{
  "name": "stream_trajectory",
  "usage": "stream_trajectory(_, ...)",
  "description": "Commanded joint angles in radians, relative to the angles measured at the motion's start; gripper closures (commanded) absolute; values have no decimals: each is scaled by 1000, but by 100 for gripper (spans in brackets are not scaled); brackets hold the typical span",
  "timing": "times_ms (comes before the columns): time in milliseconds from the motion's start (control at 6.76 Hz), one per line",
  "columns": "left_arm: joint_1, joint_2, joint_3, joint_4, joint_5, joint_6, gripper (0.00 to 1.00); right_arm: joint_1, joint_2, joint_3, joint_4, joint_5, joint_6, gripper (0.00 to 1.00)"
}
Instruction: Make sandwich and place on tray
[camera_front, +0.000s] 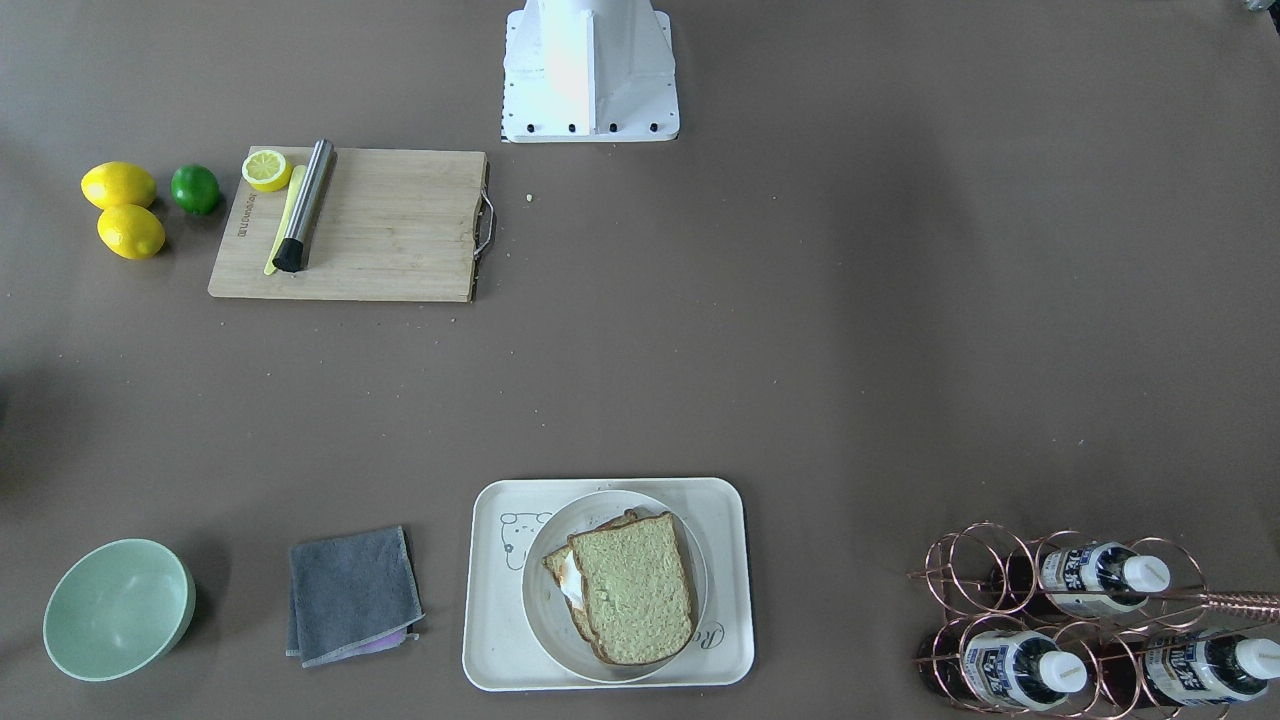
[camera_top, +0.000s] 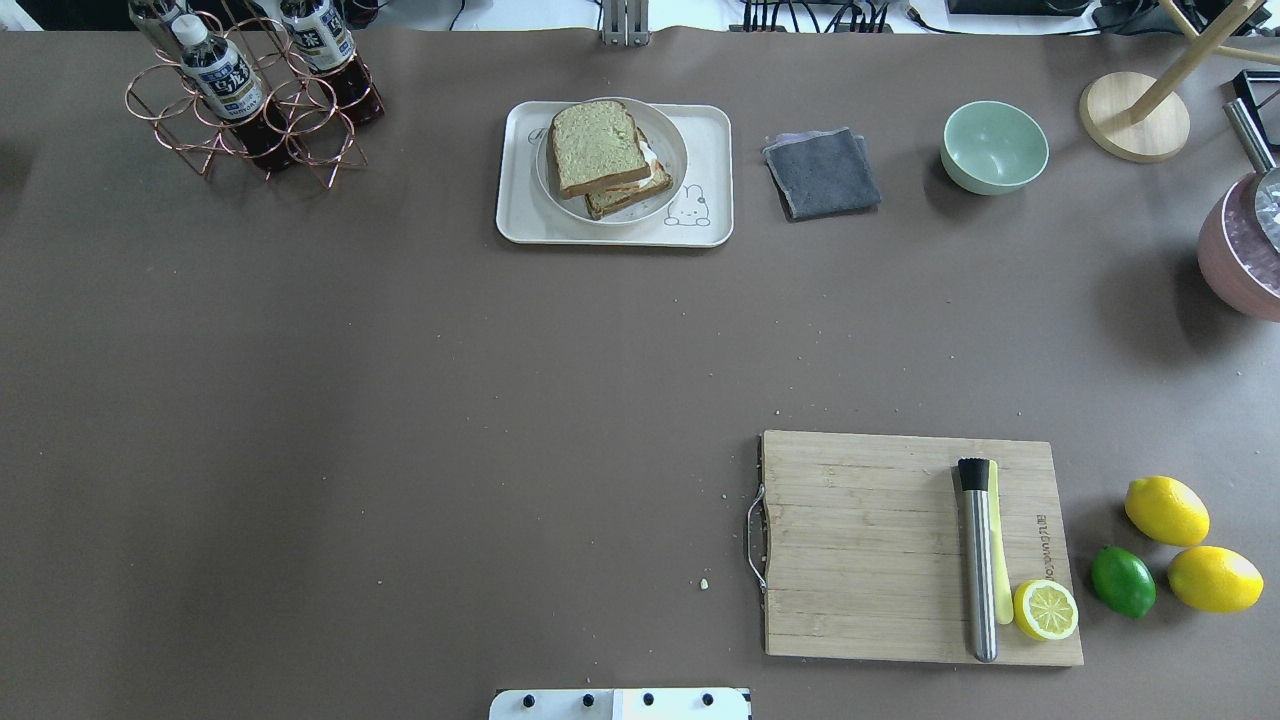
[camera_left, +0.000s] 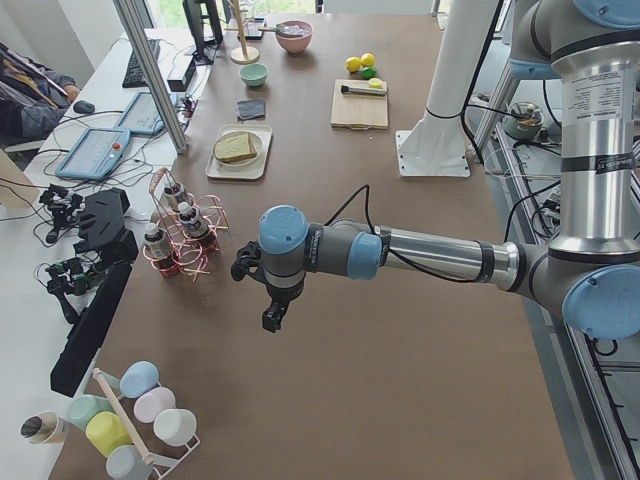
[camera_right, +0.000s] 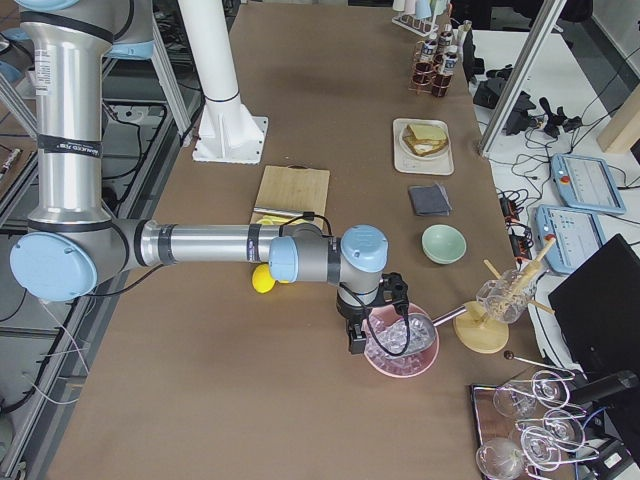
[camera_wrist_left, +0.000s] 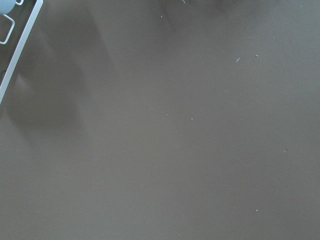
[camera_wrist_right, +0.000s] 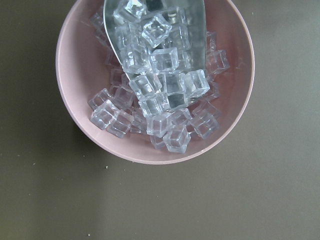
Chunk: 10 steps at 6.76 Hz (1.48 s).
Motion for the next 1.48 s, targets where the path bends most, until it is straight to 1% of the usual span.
stream_trajectory(0,-3,29,-9,-2,-4,-76,2,2,-1,6,0,11,2,0)
stream_trajectory(444,-3,50,-6,-4,-4,-72,3,2,1,12,0,37,2,0)
stream_trajectory(888,-1,79,-12,-4,-4,-78,2,2,-1,10,0,34,8,0)
stream_trajectory(1036,-4,98,-28,-9,-3,-78,2,2,-2,35,-6,34,10,0)
stream_trajectory(1183,-18,132,-95,2,-4,-84,2,1,-1,12,2,34,11,0)
stream_trajectory(1331,-18,137,-94,2,-3,-94,2,1,3,22,0,35,11,0)
